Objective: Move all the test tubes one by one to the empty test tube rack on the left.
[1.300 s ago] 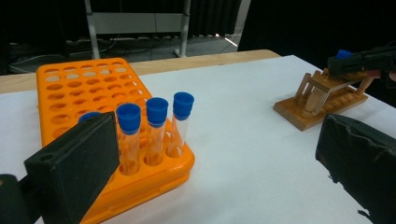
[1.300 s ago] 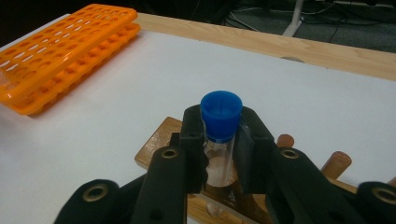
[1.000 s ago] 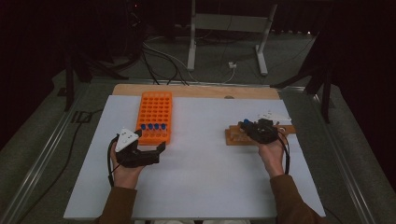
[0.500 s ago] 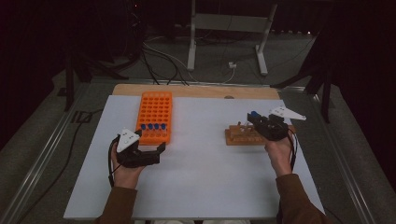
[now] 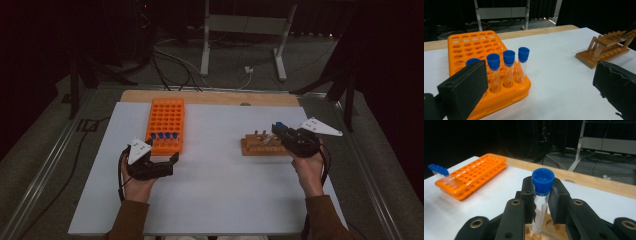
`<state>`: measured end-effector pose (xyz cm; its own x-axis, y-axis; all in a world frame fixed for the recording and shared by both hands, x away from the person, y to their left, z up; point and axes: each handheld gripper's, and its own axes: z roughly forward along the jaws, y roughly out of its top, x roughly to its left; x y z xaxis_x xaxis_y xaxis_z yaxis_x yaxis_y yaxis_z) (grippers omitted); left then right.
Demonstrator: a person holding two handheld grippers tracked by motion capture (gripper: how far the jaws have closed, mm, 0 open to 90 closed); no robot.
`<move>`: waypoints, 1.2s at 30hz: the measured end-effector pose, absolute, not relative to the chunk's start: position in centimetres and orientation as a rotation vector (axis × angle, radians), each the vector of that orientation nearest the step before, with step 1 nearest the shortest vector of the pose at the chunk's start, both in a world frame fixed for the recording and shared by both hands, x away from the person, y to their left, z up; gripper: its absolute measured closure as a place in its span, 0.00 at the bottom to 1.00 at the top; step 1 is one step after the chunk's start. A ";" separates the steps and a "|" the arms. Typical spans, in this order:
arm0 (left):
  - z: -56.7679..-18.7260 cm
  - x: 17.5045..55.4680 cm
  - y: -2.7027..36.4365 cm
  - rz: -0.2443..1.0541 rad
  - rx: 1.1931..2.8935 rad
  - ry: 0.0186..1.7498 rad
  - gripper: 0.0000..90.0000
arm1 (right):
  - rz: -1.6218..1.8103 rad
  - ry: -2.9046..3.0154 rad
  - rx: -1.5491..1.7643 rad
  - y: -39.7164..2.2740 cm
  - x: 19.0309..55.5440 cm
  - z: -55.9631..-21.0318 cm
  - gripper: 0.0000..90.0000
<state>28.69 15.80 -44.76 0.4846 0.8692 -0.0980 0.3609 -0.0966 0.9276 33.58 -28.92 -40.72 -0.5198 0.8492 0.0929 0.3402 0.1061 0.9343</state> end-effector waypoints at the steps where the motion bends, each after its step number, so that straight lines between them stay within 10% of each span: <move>1: -44.7 28.7 15.7 0.604 1.683 1.061 0.01 | 1.413 1.919 1.160 -28.9 33.5 -40.9 0.85; 36: -44.6 30.9 -0.5 0.449 1.884 0.744 0.25 | 1.531 2.121 1.052 -24.0 31.6 -41.1 0.84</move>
<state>30.91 -0.48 -44.56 0.7400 0.6723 -0.0225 0.2932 -0.2923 0.9103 31.55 -24.03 -41.13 -0.6771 0.7190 0.1566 0.3752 0.1543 0.9140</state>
